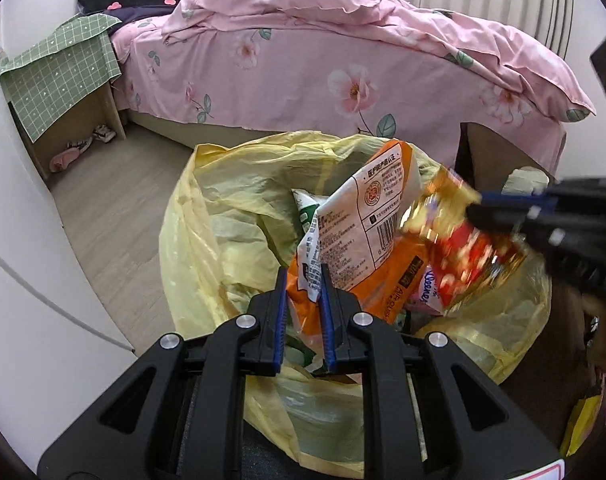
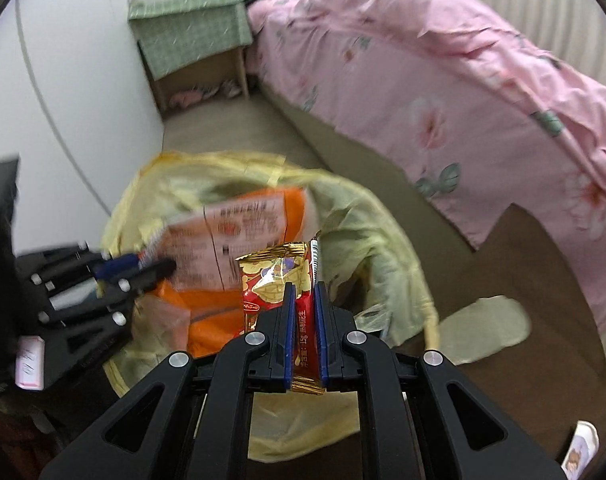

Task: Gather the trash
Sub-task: 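Carry the orange bag and red wrapper to the yellow bag and release both, then grasp the yellow chip bag with the left tool while the right tool approaches the pink wrapper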

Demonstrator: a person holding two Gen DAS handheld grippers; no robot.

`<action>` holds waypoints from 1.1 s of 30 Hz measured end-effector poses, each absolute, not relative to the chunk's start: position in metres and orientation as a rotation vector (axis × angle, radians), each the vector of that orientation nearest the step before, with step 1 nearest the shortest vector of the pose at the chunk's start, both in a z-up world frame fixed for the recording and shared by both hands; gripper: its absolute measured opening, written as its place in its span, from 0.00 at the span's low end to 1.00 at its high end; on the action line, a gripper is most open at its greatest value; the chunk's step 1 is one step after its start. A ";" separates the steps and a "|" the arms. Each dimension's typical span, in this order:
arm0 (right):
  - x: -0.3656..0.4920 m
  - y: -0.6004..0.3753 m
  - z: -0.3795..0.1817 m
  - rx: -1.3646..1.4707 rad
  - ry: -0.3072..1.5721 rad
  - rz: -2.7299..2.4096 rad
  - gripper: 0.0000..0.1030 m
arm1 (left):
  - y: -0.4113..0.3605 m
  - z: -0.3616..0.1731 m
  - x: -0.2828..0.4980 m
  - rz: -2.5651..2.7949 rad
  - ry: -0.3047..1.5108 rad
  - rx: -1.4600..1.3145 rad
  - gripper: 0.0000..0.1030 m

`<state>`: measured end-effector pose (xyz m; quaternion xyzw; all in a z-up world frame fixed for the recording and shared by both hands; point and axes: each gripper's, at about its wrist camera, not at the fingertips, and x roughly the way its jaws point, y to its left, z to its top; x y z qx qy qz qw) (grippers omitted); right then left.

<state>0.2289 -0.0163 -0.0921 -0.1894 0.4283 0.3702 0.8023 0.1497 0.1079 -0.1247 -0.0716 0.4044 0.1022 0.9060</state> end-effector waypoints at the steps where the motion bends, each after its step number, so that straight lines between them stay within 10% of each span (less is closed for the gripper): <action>1: 0.228 -0.015 -0.097 -0.419 0.931 0.797 0.09 | 0.109 -0.125 0.150 0.213 0.834 -0.152 0.14; 11: 0.212 -0.028 -0.104 -0.445 0.913 0.762 0.12 | 0.126 -0.117 0.148 0.230 0.804 -0.262 0.16; 15: 0.202 -0.037 -0.094 -0.410 0.883 0.763 0.37 | 0.140 -0.100 0.138 0.209 0.737 -0.381 0.36; 33: 0.112 -0.230 -0.008 -0.095 0.641 0.407 0.42 | 0.074 -0.048 0.103 -0.013 0.624 -0.288 0.52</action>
